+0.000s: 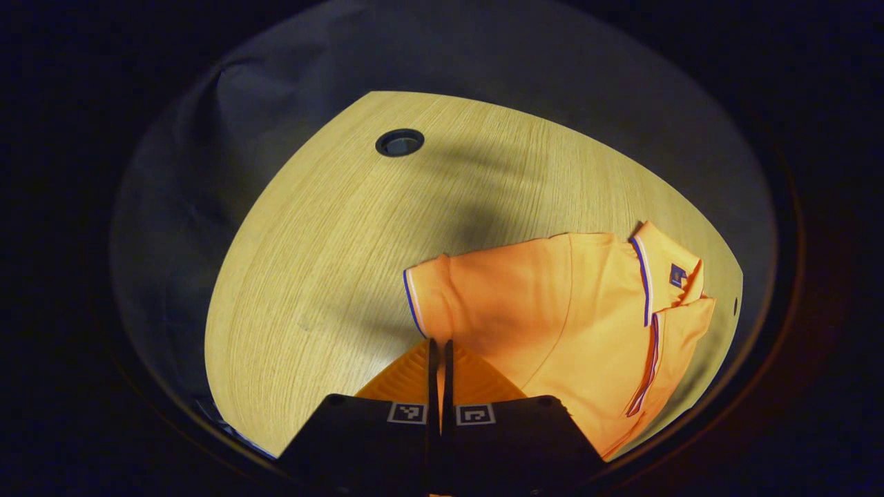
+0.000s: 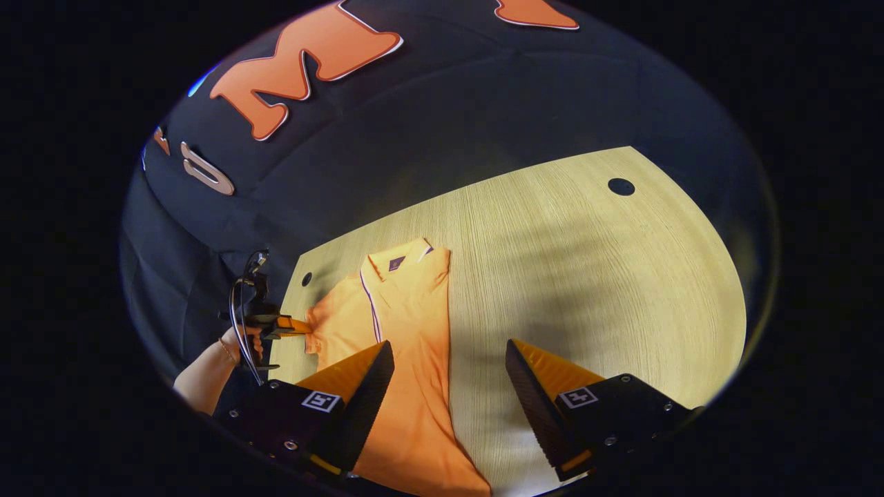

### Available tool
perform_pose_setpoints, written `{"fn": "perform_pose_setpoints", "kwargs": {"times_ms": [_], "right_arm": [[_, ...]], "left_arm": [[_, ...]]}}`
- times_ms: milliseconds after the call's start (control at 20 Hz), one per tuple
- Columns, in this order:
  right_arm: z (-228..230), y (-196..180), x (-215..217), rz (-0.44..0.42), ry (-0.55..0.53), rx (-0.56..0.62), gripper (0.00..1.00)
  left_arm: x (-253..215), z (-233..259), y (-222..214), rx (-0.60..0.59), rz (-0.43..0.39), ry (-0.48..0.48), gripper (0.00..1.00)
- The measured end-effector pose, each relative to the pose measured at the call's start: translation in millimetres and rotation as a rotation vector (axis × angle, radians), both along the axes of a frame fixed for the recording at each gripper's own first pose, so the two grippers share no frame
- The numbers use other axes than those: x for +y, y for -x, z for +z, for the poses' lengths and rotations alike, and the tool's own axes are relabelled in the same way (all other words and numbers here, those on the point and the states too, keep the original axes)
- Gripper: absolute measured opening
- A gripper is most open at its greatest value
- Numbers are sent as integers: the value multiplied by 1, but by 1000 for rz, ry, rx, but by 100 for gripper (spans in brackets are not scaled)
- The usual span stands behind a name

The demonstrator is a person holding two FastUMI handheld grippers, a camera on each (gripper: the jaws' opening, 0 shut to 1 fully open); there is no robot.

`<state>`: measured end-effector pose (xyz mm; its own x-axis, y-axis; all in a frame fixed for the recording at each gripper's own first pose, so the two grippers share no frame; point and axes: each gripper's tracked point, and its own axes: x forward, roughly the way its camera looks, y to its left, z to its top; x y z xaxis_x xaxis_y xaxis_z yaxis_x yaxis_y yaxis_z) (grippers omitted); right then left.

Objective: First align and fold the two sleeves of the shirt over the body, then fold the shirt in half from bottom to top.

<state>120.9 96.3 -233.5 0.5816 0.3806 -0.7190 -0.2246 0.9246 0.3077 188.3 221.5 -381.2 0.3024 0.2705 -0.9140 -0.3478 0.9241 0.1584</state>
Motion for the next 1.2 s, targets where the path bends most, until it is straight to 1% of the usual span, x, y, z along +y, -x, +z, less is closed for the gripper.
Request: {"fn": "perform_pose_setpoints", "kwargs": {"times_ms": [250,400,600,750,900,950,1000,1050,1100,1150,1200], "right_arm": [[3,1,-8,-15,-5,-12,99],[7,4,-14,-19,-5,-23,99],[8,12,-21,-36,-9,-23,99],[2,20,-22,-41,0,-12,99],[-1,27,-22,-41,10,-8,99],[0,29,-21,-42,10,-6,99],[0,31,-20,-42,9,-5,99],[0,32,-19,-40,9,-4,99],[1,33,-18,-39,13,-7,99],[0,35,-17,-38,18,-9,99],[1,37,-16,-35,21,-11,99]], "left_arm": [[-32,31,-6,-31,-103,-21,1],[-66,42,-10,-51,-167,2,0],[-129,38,-5,-36,-247,98,1],[-175,26,-2,-29,-279,176,1],[-211,14,1,-23,-307,226,3],[-226,11,5,-23,-320,262,3],[-236,3,8,-19,-323,284,16],[-248,1,11,-17,-326,315,17],[-256,-8,13,-12,-332,339,33],[-261,-3,16,-13,-337,359,60],[-264,-3,19,-17,-348,369,78]]}}
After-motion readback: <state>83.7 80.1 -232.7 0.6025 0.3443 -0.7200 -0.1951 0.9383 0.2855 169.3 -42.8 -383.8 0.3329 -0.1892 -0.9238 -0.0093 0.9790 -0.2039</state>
